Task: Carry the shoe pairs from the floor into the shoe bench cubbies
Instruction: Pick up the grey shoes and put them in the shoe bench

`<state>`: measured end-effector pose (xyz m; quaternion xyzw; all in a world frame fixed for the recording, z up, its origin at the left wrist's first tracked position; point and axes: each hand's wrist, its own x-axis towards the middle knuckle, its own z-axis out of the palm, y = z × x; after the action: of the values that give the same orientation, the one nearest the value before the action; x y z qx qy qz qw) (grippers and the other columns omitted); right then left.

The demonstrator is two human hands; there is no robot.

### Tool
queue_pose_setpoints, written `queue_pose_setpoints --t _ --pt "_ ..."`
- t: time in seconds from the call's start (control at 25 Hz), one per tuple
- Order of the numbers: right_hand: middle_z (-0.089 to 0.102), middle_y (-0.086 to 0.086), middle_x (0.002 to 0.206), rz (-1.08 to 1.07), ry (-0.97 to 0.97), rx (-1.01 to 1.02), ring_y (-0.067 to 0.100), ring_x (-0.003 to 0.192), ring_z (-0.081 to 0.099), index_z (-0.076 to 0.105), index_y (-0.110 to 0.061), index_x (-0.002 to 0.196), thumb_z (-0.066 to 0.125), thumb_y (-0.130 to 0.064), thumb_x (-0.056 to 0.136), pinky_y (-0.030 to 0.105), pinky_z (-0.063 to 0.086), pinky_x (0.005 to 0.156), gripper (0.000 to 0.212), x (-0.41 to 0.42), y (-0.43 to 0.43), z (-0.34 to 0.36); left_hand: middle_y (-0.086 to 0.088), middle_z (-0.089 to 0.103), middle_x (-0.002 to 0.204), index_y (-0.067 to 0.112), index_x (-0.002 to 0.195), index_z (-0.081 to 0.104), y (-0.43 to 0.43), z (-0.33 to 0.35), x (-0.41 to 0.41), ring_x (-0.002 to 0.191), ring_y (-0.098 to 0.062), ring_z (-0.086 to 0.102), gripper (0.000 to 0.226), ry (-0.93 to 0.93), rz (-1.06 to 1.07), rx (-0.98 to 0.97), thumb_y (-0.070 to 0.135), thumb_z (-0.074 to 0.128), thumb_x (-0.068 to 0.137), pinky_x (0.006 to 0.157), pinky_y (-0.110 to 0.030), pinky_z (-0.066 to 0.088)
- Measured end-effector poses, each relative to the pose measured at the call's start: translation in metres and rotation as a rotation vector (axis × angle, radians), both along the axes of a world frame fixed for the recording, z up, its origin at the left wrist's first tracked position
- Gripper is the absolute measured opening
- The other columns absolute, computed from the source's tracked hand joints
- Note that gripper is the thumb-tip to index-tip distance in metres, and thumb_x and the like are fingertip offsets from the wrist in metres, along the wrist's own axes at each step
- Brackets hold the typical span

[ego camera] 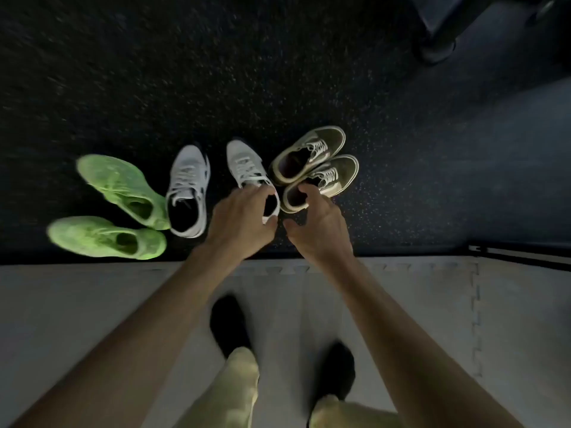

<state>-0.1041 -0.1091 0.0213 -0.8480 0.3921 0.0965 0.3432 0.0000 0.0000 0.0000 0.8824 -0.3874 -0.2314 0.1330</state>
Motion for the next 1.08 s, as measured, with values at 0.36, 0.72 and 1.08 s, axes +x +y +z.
queue_pose_setpoints --t 0.36,0.72,1.08 --pt "0.06 0.011 0.115 -0.003 -0.097 -0.15 0.031 0.102 0.058 0.033 -0.017 0.14 0.061 -0.029 0.085 0.039 0.049 0.076 0.063 0.021 -0.02 -0.218 -0.008 0.054 0.121 0.019 0.127 0.051 -0.052 -0.198 0.04 0.107 -0.028 0.05 0.047 -0.304 -0.184 -0.02 0.031 0.064 0.083 0.078 -0.043 0.046" --pt "0.064 0.016 0.117 -0.005 -0.028 -0.072 0.036 0.102 0.06 0.012 -0.02 0.152 0.048 -0.035 0.092 0.046 0.049 0.085 0.072 0.054 -0.041 -0.263 -0.005 0.059 0.108 0.032 0.113 0.061 -0.089 -0.232 0.053 0.108 -0.027 0.045 0.031 -0.494 -0.243 0.168 0.049 0.055 0.087 0.087 -0.044 0.034" --pt "0.069 0.003 0.088 -0.022 -0.137 -0.414 0.023 0.072 0.064 0.021 -0.021 0.151 0.056 -0.03 0.09 0.032 0.043 0.058 0.071 0.031 -0.047 -0.225 -0.007 0.064 0.103 0.028 0.115 0.061 -0.109 -0.191 0.035 0.106 -0.029 0.05 0.035 -0.5 -0.233 0.089 0.051 0.056 0.089 0.085 -0.043 0.036"
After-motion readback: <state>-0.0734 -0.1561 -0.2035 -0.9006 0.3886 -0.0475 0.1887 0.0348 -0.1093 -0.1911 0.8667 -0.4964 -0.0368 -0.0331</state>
